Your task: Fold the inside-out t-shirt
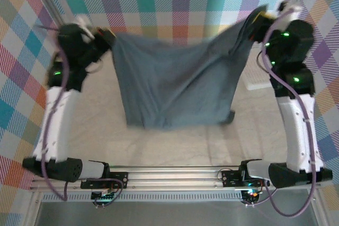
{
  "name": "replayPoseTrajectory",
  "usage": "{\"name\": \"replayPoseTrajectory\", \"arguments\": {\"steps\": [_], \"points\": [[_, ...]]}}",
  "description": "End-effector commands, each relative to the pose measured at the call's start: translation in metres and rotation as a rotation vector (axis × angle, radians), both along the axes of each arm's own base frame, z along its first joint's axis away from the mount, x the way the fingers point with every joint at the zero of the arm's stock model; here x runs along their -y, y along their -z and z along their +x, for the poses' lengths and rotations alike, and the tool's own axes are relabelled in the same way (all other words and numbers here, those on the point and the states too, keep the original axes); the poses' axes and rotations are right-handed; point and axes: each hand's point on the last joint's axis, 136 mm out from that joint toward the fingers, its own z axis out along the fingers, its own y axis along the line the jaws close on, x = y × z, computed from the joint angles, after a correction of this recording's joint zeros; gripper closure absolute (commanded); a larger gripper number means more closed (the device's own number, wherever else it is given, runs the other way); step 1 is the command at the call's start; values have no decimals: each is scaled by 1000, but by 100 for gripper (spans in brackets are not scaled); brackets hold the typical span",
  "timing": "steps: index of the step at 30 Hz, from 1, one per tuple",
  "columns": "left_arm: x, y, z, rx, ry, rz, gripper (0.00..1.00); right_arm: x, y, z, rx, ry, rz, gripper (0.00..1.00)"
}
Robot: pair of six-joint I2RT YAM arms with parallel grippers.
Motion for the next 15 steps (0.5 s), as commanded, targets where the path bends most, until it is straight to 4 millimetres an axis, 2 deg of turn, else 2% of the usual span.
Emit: {"name": "replayPoseTrajectory", "arguments": {"steps": [1, 5, 15], "points": [[-21, -47, -81, 77, -42, 92, 100, 16, -72, -52, 262, 65, 3, 100], [-36, -79, -117, 205, -104, 88, 100, 4, -97, -66, 335, -8, -19, 100], [-87, -105, -174, 283, -355, 168, 100, -6, -159, -104, 512, -67, -79, 100]]}}
